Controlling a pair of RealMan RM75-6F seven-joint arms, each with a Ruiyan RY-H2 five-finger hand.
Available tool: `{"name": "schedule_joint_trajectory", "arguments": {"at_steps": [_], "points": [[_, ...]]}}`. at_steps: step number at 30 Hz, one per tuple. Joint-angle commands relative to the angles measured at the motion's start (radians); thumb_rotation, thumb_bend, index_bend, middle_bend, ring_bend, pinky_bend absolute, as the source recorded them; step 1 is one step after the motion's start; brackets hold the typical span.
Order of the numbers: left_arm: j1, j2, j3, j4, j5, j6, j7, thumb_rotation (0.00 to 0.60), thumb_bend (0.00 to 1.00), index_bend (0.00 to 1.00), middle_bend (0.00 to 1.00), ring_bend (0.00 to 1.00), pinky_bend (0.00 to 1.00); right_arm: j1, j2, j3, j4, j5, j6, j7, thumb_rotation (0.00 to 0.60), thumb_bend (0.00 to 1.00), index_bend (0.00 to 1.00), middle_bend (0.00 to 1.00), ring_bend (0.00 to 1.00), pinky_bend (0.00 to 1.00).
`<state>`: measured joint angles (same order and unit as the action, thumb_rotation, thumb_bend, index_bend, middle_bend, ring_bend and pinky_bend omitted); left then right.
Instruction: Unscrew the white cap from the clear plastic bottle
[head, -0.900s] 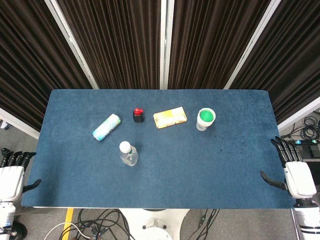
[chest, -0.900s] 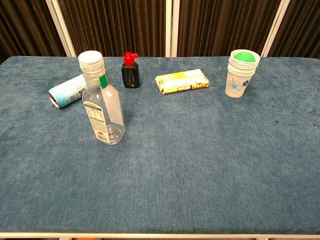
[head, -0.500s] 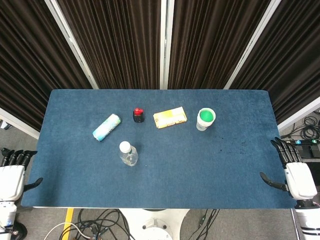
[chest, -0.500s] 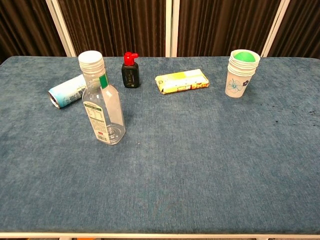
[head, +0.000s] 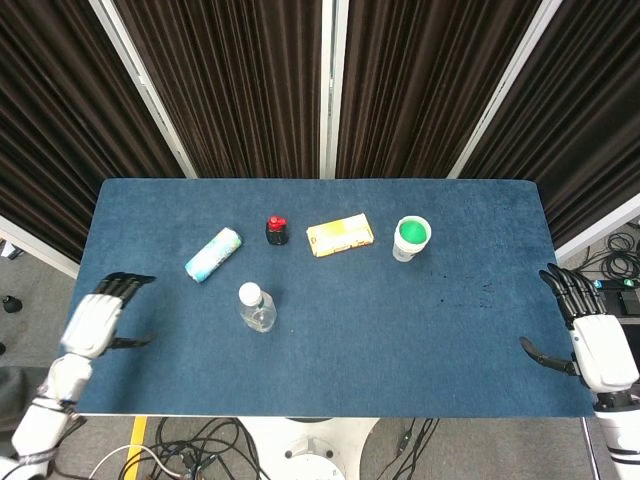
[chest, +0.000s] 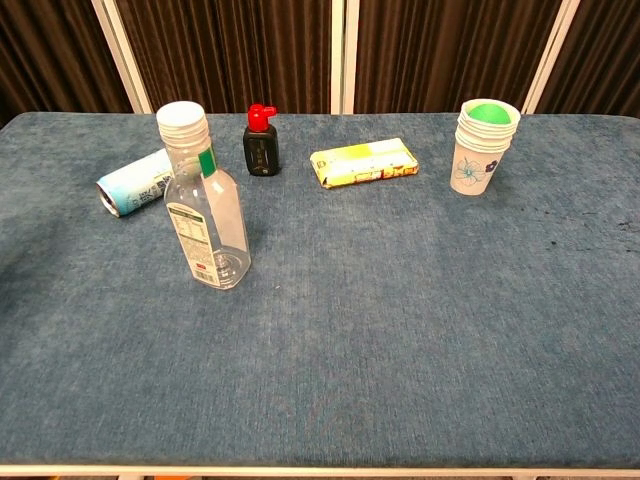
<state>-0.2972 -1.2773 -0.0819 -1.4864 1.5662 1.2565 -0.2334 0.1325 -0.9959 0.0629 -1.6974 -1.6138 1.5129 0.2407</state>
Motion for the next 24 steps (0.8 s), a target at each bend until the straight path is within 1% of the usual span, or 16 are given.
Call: {"name": "schedule_joint_trajectory", "arguments": {"at_steps": [1, 6, 10, 13, 18, 22, 24], "points": [[-0.134, -0.129, -0.01, 0.134, 0.04, -0.12, -0.272, 0.6, 0.09, 0.16, 0.18, 0.13, 0.15, -0.002, 0.001, -0.002, -0.003, 0.007, -0.005, -0.002, 0.6, 0.16, 0.03, 0.01, 0.0, 0.0], [-0.204, -0.24, -0.006, 0.279, 0.053, -0.162, -0.423, 0.6, 0.09, 0.15, 0.18, 0.13, 0.16, -0.005, 0.011, -0.003, -0.017, 0.014, -0.008, -0.012, 0.6, 0.16, 0.03, 0.01, 0.0, 0.0], [-0.252, -0.306, 0.017, 0.376, 0.073, -0.188, -0.564, 0.6, 0.09, 0.15, 0.18, 0.13, 0.16, -0.005, 0.018, -0.004, -0.029, 0.016, -0.012, -0.019, 0.6, 0.16, 0.03, 0.01, 0.0, 0.0], [-0.281, -0.342, 0.037, 0.426, 0.089, -0.199, -0.657, 0.6, 0.09, 0.15, 0.18, 0.13, 0.16, -0.003, 0.02, -0.003, -0.038, 0.021, -0.019, -0.028, 0.6, 0.16, 0.03, 0.01, 0.0, 0.0], [-0.316, -0.412, 0.063, 0.507, 0.103, -0.202, -0.75, 0.6, 0.09, 0.15, 0.18, 0.13, 0.18, 0.0, 0.029, -0.003, -0.054, 0.023, -0.029, -0.041, 0.6, 0.16, 0.03, 0.01, 0.0, 0.0], [-0.335, -0.459, 0.083, 0.559, 0.116, -0.196, -0.791, 0.6, 0.09, 0.15, 0.18, 0.13, 0.19, 0.0, 0.035, -0.002, -0.066, 0.024, -0.029, -0.044, 0.6, 0.16, 0.03, 0.01, 0.0, 0.0], [-0.342, -0.48, 0.085, 0.583, 0.113, -0.195, -0.806, 0.6, 0.09, 0.15, 0.18, 0.13, 0.19, 0.0, 0.037, -0.003, -0.068, 0.025, -0.03, -0.047, 0.6, 0.16, 0.03, 0.01, 0.0, 0.0]]}}
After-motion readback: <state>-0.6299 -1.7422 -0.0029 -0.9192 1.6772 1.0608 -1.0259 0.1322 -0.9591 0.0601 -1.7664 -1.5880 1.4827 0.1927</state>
